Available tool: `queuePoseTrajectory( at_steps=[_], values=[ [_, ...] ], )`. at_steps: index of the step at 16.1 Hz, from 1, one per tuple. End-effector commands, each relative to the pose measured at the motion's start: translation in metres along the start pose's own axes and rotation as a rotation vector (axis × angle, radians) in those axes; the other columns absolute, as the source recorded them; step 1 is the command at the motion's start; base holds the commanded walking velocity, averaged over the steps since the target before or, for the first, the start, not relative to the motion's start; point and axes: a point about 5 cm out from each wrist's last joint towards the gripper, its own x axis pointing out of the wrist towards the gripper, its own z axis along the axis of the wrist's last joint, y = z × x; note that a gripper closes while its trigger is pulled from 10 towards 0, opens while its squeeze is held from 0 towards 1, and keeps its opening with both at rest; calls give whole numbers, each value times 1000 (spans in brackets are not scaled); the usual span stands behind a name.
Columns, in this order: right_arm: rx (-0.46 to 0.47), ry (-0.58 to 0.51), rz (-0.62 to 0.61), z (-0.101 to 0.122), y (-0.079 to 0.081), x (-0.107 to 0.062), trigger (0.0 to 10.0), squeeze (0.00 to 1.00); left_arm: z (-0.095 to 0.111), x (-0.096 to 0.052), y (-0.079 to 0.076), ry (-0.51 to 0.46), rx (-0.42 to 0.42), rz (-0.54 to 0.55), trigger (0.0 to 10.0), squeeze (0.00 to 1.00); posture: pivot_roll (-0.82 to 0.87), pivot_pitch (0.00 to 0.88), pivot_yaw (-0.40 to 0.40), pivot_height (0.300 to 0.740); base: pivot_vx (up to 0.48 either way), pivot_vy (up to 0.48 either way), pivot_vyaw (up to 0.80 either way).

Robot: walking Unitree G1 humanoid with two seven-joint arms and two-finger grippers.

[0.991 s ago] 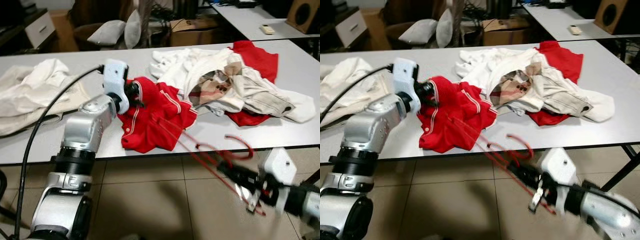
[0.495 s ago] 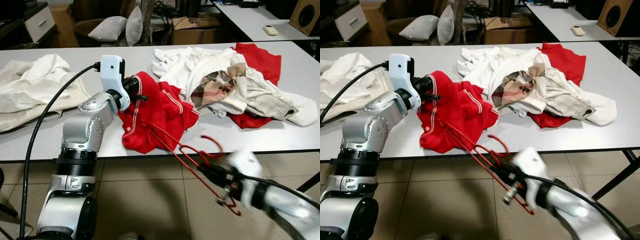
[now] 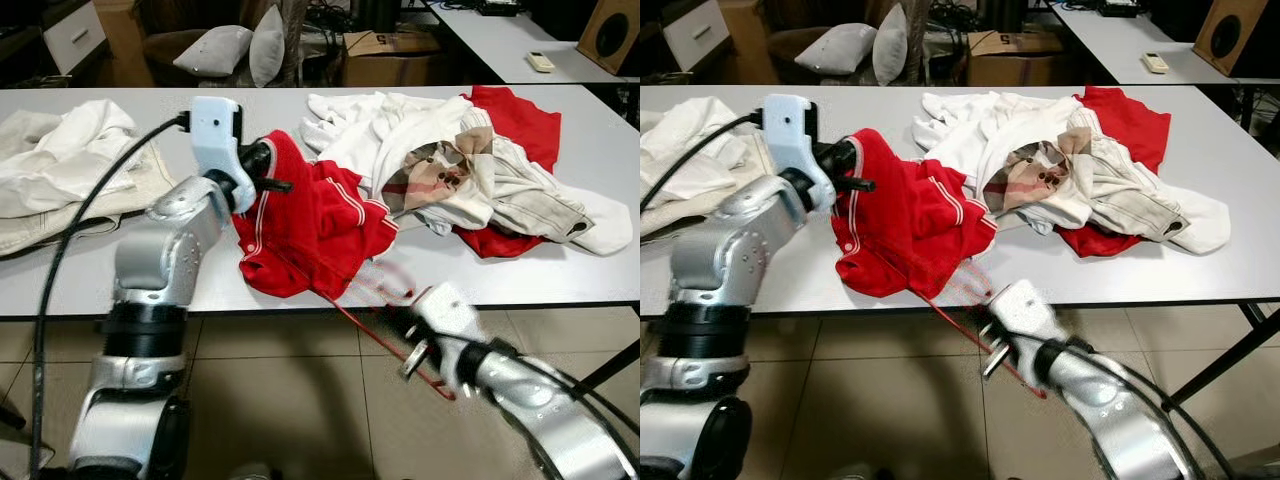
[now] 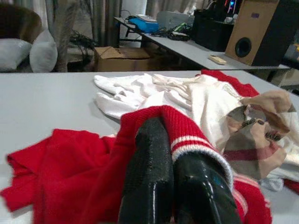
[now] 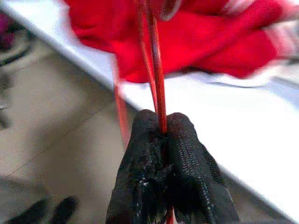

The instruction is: Hang hanger

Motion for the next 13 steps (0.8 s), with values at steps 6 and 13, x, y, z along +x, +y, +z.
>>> queuePoseTrajectory(
  at_steps=[6,13],
  values=[
    [-141,-48,-398,10,-103,-39,10000,0,-37,-36,31,247,197,8,0,0,-8,0,36,740,0,0,0],
    [24,-290,6,34,-60,-55,10000,0,-51,-34,-3,315,77,-257,0,0,-1,0,44,740,0,0,0]
  ],
)
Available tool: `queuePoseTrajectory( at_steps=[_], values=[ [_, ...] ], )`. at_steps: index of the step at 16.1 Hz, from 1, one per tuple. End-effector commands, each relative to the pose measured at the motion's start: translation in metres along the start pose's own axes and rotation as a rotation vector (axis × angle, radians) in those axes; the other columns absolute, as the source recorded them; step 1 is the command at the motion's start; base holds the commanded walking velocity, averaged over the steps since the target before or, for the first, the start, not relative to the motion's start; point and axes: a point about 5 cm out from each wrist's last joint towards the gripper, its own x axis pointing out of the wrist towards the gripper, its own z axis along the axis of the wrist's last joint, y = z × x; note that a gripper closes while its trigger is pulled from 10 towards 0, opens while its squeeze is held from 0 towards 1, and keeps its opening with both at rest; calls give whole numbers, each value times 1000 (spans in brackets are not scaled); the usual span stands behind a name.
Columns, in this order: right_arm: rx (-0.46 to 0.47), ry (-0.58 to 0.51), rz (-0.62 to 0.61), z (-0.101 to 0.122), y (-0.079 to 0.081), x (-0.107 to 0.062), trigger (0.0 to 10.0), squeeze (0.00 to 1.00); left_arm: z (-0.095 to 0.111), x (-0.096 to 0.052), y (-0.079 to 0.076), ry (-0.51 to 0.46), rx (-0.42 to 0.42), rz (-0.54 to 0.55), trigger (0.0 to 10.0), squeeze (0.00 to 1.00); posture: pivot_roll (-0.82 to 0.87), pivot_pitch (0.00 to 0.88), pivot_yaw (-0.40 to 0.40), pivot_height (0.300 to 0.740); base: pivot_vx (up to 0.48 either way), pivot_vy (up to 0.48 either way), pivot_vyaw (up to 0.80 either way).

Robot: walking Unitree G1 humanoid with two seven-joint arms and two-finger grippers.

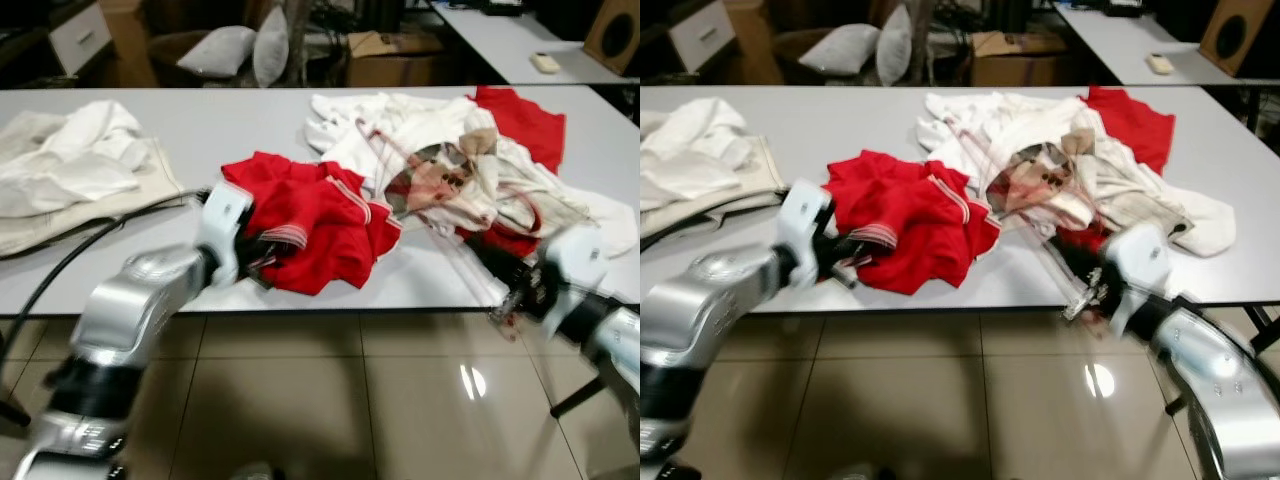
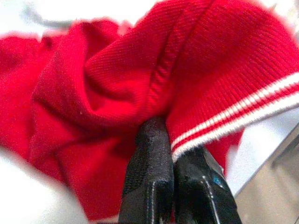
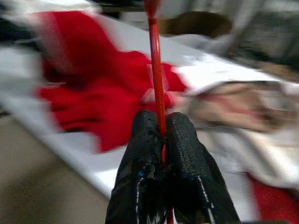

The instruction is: Hang hanger

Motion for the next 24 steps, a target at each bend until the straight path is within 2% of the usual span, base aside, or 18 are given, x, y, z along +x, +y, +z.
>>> queuePoseTrajectory(
  at_steps=[1,2,3,7,8,9,12,13,14,18,21,24],
  values=[
    [14,-18,90,6,10,-3,10000,0,15,2,10,-52,-10,59,0,0,2,0,54,740,0,0,0],
    [27,1,118,3,15,-6,10000,0,23,7,14,-86,-21,96,0,0,2,0,60,740,0,0,0],
    [41,78,157,-6,24,-17,10000,0,43,15,20,-164,-51,149,0,0,4,0,63,740,0,0,0],
    [100,147,244,-14,43,-35,10000,0,52,22,21,-185,-58,166,0,0,8,0,58,740,0,0,0],
    [105,150,245,-16,45,-34,10000,0,52,23,20,-181,-49,166,0,0,3,0,61,740,0,0,0],
    [135,132,218,-17,47,-21,10000,0,53,25,16,-163,27,141,0,0,6,0,60,740,0,0,0],
    [162,133,201,-19,51,-8,10000,0,54,26,13,-150,116,126,0,0,10,0,54,740,0,0,0],
    [187,178,191,-27,56,6,10000,0,57,24,13,-138,196,134,0,0,18,0,47,740,0,0,0],
    [214,170,206,-28,60,12,10000,0,59,23,13,-139,223,137,0,0,27,0,39,740,0,0,0],
    [267,179,201,-28,68,27,10000,0,61,19,15,-129,302,161,0,0,43,0,27,740,0,0,0],
    [324,174,84,-30,60,37,10000,0,62,17,12,-127,325,142,0,0,45,0,29,740,0,0,0],
    [430,135,3,-23,60,51,10000,0,61,19,7,-120,353,121,0,0,37,0,36,740,0,0,0]
  ],
)
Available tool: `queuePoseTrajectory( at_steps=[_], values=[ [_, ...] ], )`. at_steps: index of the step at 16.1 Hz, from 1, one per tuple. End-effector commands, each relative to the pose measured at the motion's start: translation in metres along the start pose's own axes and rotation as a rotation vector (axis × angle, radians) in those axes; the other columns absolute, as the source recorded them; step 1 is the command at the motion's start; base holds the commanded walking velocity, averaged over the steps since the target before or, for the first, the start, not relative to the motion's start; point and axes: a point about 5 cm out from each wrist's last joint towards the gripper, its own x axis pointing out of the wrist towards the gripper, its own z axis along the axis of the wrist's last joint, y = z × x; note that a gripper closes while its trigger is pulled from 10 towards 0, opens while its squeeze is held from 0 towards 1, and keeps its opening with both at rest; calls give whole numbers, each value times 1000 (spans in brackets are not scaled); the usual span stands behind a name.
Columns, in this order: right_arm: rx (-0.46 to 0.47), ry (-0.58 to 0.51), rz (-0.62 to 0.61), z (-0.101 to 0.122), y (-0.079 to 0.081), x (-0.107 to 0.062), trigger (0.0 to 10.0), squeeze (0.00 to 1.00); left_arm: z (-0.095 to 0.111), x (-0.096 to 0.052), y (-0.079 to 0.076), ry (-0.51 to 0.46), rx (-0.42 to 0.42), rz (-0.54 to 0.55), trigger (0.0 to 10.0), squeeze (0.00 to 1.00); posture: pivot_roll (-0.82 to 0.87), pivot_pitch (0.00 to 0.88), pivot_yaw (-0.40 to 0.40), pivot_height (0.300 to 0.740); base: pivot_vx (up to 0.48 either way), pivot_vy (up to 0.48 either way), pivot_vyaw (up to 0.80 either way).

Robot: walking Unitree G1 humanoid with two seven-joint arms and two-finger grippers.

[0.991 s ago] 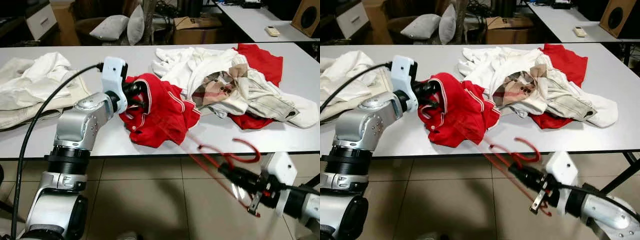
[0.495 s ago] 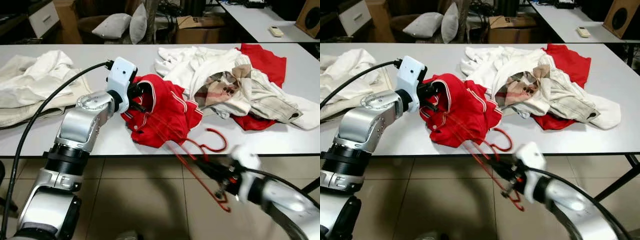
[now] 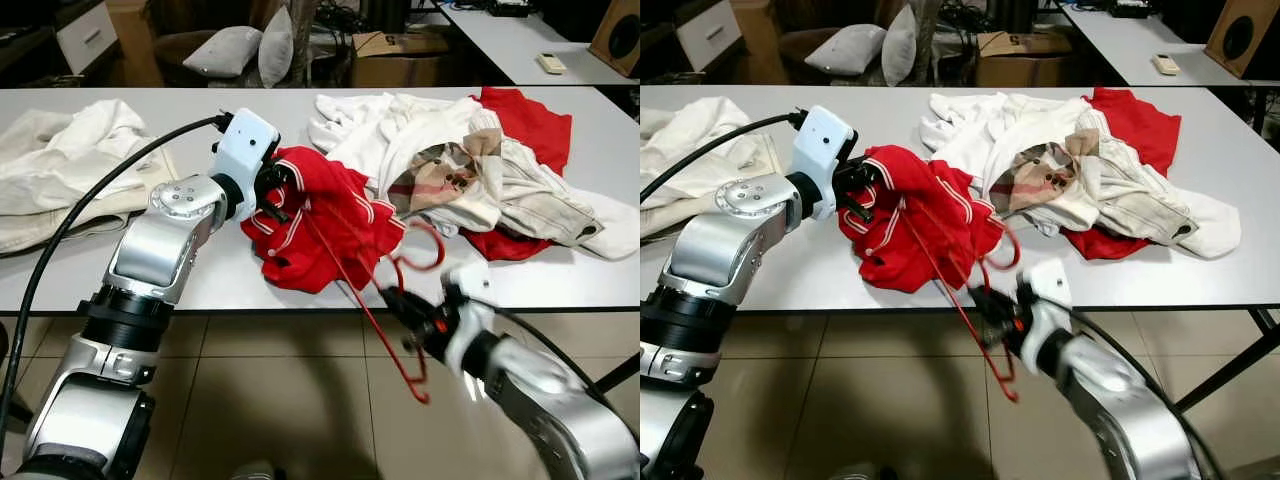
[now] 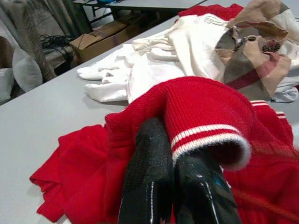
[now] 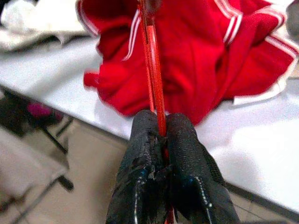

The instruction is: Hang hanger

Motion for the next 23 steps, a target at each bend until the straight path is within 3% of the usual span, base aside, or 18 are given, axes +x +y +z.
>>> queuePoseTrajectory(
  at_steps=[1,2,4,5,13,17,20,23],
  values=[
    [58,-22,-37,5,-1,3,10000,0,4,0,-6,-11,37,-21,0,0,32,0,39,740,0,0,0],
    [76,-30,-32,7,1,5,10000,0,4,1,-7,-10,38,-23,0,0,32,0,39,740,0,0,0],
    [94,-60,108,14,22,8,10000,0,-2,3,-11,10,65,-28,0,0,27,0,40,740,0,0,0],
    [83,-13,173,9,30,7,10000,0,-3,6,-14,11,70,-34,0,0,22,0,40,740,0,0,0],
    [78,152,104,-6,21,25,10000,0,16,10,-18,-56,43,-57,0,0,31,0,36,740,0,0,0],
    [143,79,-70,-3,-1,42,10000,0,21,6,-24,-74,8,-107,0,0,34,0,38,740,0,0,0],
    [193,-10,-109,13,-6,37,10000,0,12,1,-6,-22,94,-10,0,0,30,0,36,740,0,0,0],
    [191,1,-153,15,-12,0,10000,0,1,-13,26,42,146,129,0,0,11,0,40,740,0,0,0]
  ],
)
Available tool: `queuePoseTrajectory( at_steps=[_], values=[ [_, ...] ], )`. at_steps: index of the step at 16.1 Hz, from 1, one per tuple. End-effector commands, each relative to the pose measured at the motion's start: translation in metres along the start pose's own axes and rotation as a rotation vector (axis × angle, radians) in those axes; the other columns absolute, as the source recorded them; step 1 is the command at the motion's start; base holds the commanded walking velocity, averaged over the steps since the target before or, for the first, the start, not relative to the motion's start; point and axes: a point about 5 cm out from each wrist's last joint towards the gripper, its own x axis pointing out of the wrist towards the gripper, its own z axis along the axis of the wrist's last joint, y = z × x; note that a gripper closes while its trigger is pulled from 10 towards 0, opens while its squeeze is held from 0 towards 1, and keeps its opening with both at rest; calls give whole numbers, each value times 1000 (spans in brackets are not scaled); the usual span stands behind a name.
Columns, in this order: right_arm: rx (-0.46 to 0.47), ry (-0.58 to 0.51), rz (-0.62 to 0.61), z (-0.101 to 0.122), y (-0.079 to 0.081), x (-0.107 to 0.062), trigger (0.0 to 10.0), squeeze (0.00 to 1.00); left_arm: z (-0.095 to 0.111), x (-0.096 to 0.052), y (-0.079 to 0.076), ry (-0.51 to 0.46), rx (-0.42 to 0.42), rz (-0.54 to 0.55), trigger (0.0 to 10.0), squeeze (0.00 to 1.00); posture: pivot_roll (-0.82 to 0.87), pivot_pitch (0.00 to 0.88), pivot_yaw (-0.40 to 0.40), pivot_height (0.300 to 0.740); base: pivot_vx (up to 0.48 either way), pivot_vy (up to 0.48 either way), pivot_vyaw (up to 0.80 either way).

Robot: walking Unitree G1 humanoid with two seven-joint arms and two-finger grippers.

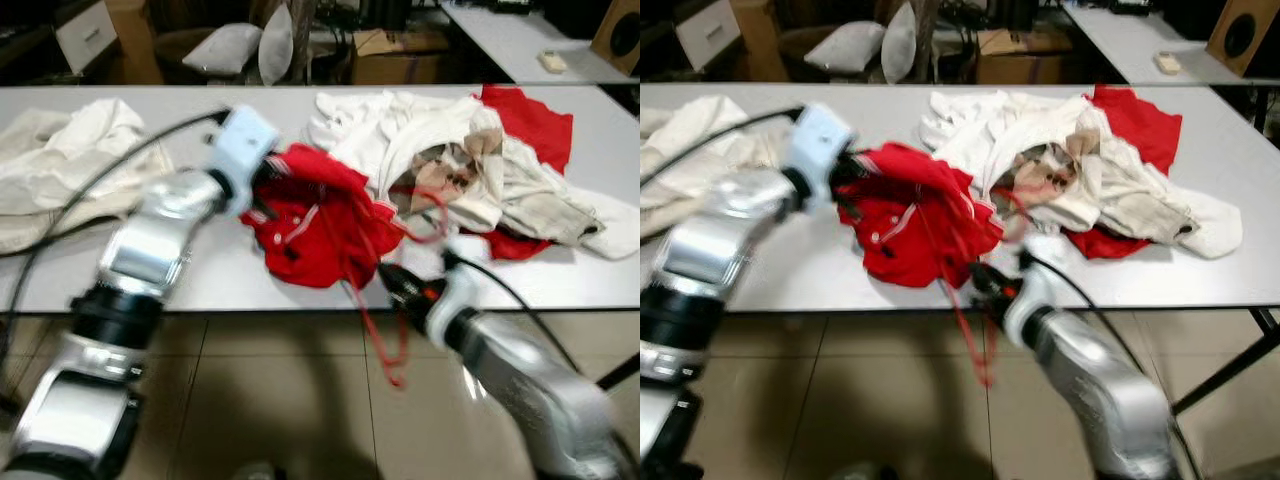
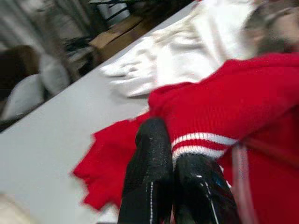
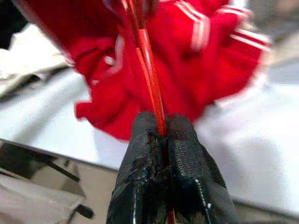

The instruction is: Hang hanger

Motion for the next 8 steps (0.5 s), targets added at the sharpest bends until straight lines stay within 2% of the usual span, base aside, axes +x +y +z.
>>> queuePoseTrajectory(
  at_steps=[1,2,3,5,7,8],
  values=[
    [-13,-10,-32,7,-7,-15,10000,0,-5,-6,15,17,25,70,0,0,1,0,44,740,0,0,0],
    [-19,-9,-35,9,-10,-18,10000,0,-5,-7,20,18,32,89,0,0,-5,0,47,740,0,0,0],
    [-51,-10,-71,16,-22,-19,10000,0,-1,-8,29,-9,26,117,0,0,-17,0,53,740,0,0,0],
    [-114,-8,-122,24,-37,-11,10000,0,9,-8,34,-56,8,121,0,0,-22,0,56,740,0,0,0],
    [-198,-96,-169,56,-51,13,10000,0,24,-10,41,-113,-12,117,0,0,-19,0,53,740,0,0,0],
    [-264,-165,-173,80,-52,19,10000,0,30,-13,49,-145,-21,140,0,0,-19,0,48,740,0,0,0]
  ],
)
